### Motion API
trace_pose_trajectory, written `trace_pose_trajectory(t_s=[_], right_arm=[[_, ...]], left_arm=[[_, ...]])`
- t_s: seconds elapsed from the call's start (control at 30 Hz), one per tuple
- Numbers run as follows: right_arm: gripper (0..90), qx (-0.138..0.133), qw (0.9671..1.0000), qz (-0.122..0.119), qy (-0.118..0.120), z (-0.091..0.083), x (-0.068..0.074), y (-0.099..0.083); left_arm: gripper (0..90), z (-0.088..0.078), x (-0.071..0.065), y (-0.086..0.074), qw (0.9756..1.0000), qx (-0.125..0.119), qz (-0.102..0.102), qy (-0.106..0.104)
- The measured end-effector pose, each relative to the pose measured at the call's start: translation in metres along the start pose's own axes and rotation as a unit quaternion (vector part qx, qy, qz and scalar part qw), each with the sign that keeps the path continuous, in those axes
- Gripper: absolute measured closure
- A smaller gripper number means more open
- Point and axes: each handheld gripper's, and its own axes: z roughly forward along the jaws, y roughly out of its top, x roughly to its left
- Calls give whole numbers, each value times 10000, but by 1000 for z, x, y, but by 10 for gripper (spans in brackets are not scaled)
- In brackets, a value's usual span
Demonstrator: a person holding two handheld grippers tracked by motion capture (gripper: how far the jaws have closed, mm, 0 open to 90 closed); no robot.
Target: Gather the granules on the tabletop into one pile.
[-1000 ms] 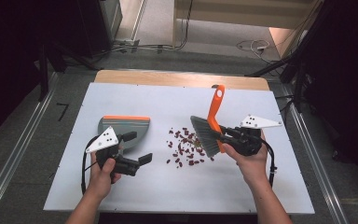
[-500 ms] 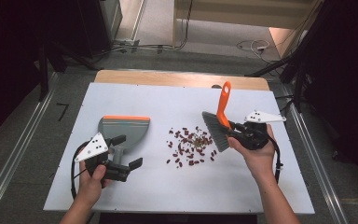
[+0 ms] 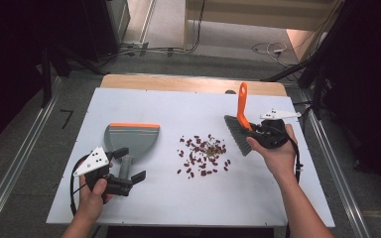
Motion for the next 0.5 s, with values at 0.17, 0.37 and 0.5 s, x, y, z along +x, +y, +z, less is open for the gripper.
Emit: trace_pose_trajectory(t_s=[0.17, 0.37, 0.5], right_arm=[[689, 325, 9987, -217, -324, 11, -2, 5], [688, 766, 9938, -483, -640, 26, 1, 16], [689, 972, 9896, -670, -825, 38, 4, 22]], left_arm=[[0, -2, 0, -3, 9999, -51, -96, 18], [0, -1, 0, -4, 10000, -24, -19, -5], [0, -3, 2, -5, 10000, -45, -64, 6]])
